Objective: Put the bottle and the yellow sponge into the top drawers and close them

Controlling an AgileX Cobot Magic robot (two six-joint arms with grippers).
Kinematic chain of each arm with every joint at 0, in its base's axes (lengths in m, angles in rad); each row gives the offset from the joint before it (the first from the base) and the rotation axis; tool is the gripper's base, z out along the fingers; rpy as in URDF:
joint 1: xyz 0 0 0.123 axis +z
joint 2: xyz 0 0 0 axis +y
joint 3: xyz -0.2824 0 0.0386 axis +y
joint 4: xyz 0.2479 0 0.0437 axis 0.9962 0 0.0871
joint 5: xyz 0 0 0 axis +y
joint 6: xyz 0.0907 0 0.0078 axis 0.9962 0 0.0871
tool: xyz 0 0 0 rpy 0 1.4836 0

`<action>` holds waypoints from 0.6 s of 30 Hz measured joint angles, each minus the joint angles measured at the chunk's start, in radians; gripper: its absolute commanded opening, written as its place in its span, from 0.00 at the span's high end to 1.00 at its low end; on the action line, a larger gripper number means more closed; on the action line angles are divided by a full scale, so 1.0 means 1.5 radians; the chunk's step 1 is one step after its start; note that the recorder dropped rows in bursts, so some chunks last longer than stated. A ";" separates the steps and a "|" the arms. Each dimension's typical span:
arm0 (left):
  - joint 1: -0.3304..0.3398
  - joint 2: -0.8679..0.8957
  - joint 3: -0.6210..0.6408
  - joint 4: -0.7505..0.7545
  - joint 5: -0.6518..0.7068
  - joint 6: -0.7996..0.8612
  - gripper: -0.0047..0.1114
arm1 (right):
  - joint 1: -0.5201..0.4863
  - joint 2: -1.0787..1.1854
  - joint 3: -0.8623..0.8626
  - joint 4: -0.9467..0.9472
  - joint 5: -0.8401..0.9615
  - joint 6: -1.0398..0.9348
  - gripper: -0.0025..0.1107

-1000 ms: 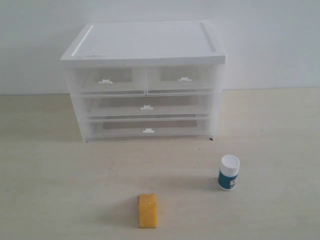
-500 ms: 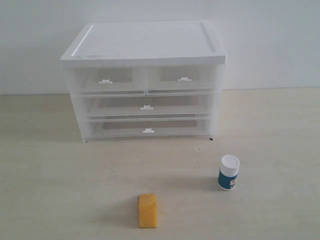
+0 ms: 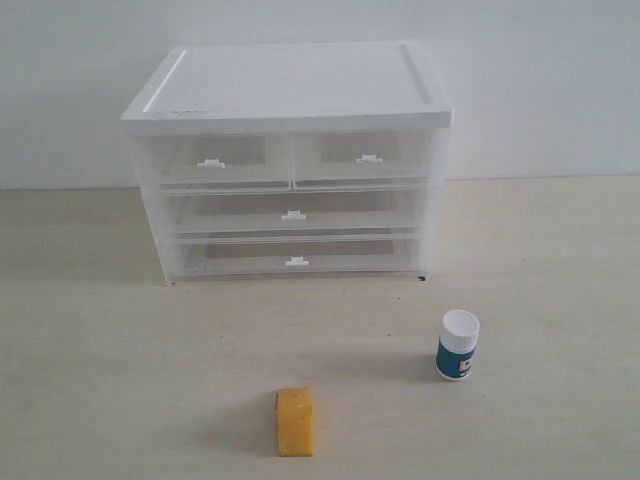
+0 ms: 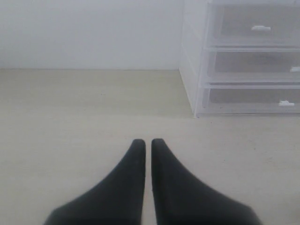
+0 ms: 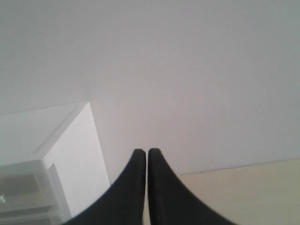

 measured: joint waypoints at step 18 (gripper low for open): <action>0.000 0.000 0.000 0.000 0.000 0.000 0.92 | 0.395 0.331 -0.002 0.334 -0.372 -0.271 0.98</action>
